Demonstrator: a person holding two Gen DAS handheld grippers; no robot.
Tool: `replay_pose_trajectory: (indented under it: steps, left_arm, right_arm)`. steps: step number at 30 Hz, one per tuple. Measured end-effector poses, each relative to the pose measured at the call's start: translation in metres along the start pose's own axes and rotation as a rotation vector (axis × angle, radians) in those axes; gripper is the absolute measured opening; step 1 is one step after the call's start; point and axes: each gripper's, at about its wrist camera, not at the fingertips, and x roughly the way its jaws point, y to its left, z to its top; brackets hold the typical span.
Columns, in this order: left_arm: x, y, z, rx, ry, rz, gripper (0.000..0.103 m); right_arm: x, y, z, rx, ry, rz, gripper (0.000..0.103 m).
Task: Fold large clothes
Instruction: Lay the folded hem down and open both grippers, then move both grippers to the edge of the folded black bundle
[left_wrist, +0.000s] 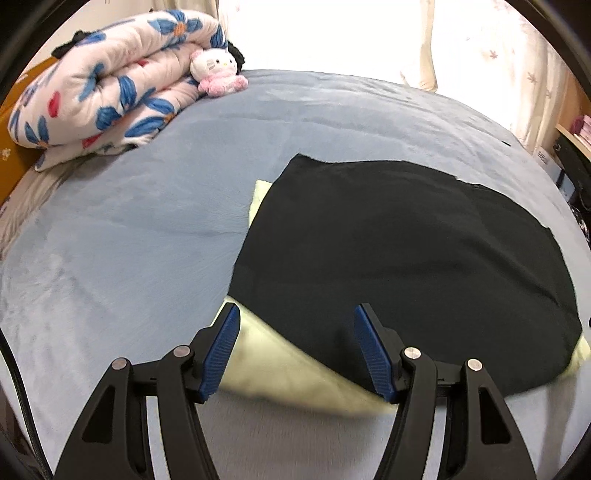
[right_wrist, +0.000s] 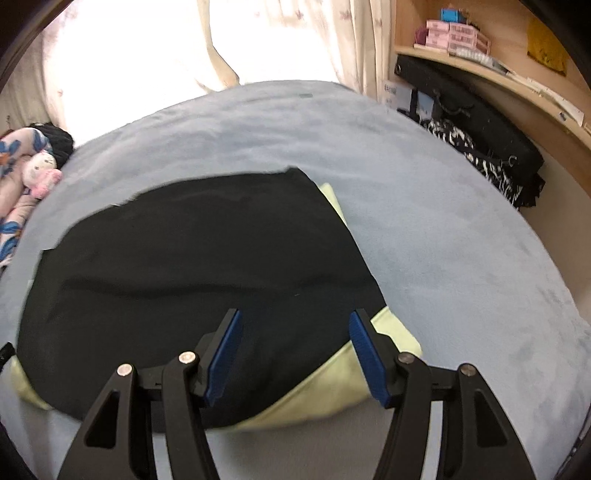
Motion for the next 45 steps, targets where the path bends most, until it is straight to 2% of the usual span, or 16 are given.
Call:
replay_pose_trajectory:
  steps: [10, 15, 20, 29, 32, 38, 45]
  left_arm:
    - [-0.092, -0.002, -0.041, 0.011, -0.007, -0.094, 0.063]
    - [-0.124, 0.000, -0.056, 0.007, -0.026, -0.140, 0.063]
    - [-0.138, 0.006, -0.072, -0.011, -0.017, -0.195, 0.064]
    - [-0.106, 0.021, -0.098, -0.101, 0.094, -0.290, 0.064]
    - [-0.086, 0.028, -0.107, -0.150, 0.127, -0.363, 0.064]
    - [-0.038, 0.041, -0.112, -0.292, 0.144, -0.497, 0.064]
    - [0.017, 0.039, -0.094, -0.391, 0.125, -0.559, 0.064]
  right_arm:
    - [-0.106, 0.034, -0.035, -0.037, -0.087, 0.156, 0.060]
    - [-0.131, 0.049, -0.053, -0.078, -0.112, 0.204, 0.060]
    - [-0.140, 0.064, -0.074, -0.110, -0.098, 0.244, 0.060]
    - [-0.124, 0.083, -0.105, -0.134, -0.032, 0.255, 0.060]
    - [-0.116, 0.089, -0.112, -0.150, -0.023, 0.252, 0.060]
    - [-0.099, 0.100, -0.117, -0.179, -0.012, 0.261, 0.060]
    - [-0.074, 0.105, -0.114, -0.187, 0.006, 0.268, 0.060]
